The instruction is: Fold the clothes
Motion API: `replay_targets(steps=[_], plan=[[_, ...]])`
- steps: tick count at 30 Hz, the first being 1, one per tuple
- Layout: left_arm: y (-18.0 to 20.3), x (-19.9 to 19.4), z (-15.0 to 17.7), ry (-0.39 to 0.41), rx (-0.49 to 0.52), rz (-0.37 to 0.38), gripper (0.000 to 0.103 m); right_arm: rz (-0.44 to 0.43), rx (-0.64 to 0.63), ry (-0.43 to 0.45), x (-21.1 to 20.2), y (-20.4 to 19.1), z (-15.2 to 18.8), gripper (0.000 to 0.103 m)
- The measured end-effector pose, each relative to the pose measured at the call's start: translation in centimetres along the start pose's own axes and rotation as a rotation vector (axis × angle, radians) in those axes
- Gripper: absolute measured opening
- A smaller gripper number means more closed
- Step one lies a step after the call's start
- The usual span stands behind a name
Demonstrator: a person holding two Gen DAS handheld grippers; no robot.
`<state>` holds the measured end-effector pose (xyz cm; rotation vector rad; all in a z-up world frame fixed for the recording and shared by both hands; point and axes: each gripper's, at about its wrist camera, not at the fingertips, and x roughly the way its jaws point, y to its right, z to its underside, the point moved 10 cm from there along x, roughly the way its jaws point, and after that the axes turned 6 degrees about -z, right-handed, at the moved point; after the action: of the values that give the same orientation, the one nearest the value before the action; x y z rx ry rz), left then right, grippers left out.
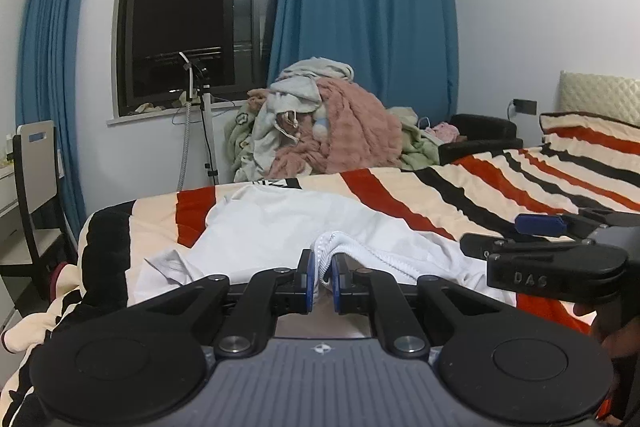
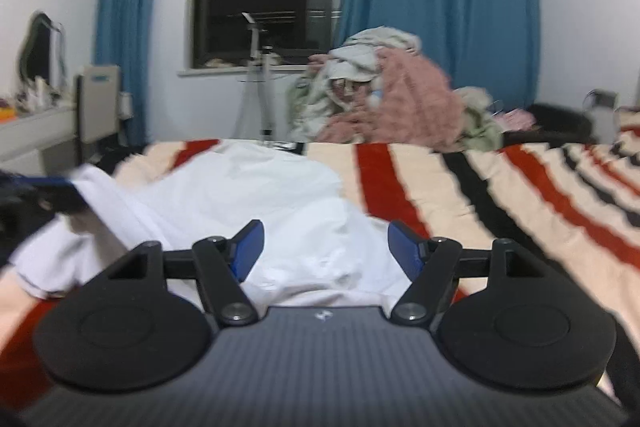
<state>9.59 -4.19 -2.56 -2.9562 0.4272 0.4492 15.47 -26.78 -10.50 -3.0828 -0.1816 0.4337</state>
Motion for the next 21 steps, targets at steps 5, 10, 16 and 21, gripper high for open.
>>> replay_targets(steps=[5,10,16,21], plan=[[-1.1,-0.1,-0.2,-0.009,-0.082,0.030,0.009,-0.152,-0.273,0.009,-0.5,-6.5,1.1,0.069],[-1.0,0.2,-0.1,-0.010,-0.055,0.006,0.009,-0.090,-0.408,0.033,1.1,-8.9,1.6,0.069],[0.6,0.1,0.0,0.001,-0.032,0.008,0.007,-0.041,0.094,-0.011,2.1,-1.1,0.3,0.072],[2.5,-1.9,-1.0,0.085,-0.022,0.037,0.006,-0.009,0.455,-0.237,4.6,3.9,4.9,0.082]])
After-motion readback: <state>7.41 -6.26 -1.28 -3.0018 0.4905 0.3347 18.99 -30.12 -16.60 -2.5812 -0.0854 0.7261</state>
